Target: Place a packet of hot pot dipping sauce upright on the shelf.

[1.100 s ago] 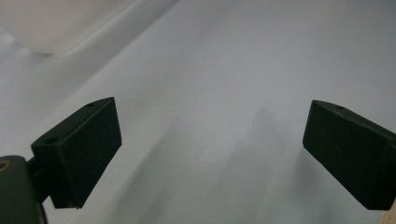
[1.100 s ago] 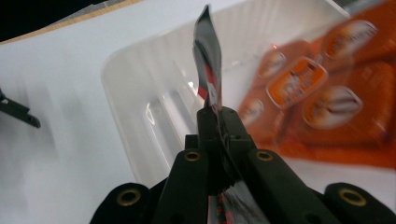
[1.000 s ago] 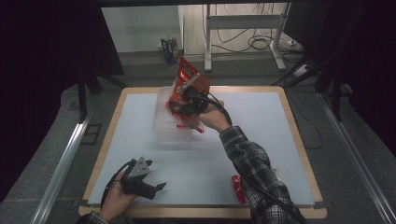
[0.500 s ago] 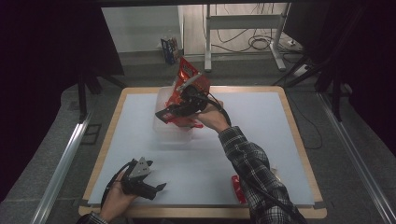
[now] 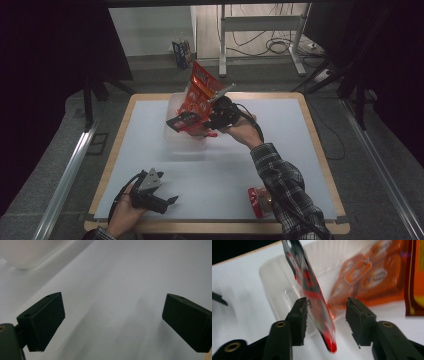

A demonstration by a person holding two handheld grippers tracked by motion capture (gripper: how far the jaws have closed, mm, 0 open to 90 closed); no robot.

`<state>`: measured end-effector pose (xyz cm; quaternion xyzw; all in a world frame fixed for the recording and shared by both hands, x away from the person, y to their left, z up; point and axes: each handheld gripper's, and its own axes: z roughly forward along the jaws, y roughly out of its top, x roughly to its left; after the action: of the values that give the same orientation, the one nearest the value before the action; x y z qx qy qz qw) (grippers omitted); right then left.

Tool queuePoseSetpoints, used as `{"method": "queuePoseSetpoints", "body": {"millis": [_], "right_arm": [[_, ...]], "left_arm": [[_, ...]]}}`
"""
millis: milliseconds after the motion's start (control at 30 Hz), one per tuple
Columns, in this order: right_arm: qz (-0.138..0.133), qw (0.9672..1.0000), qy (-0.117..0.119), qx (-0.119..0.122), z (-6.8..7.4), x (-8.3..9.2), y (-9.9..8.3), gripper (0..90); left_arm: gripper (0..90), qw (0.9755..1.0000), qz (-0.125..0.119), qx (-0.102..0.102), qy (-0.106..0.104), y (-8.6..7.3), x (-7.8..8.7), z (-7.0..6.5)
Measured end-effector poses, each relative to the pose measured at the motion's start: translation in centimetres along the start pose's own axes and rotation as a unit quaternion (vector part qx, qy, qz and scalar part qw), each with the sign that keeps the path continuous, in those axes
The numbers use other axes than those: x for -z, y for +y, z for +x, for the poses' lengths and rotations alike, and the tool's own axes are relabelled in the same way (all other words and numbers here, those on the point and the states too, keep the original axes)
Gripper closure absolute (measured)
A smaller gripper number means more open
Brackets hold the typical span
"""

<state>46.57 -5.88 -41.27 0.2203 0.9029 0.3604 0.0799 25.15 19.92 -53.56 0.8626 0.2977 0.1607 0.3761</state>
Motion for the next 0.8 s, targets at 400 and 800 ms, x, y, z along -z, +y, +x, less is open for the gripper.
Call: {"method": "queuePoseSetpoints", "body": {"millis": [400, 800], "right_arm": [[0.027, 0.9996, -0.009, 0.001, -0.4, -1.3, -2.4, 79.8], [0.021, 0.9991, -0.022, 0.028, 1.2, -3.1, -0.9, 88.6]], "left_arm": [[4.2, 0.9999, -0.012, 0.010, -0.002, 0.1, 0.3, 0.1], [4.3, 1.0000, -0.006, 0.006, -0.002, 0.1, 0.2, 0.1]]}}
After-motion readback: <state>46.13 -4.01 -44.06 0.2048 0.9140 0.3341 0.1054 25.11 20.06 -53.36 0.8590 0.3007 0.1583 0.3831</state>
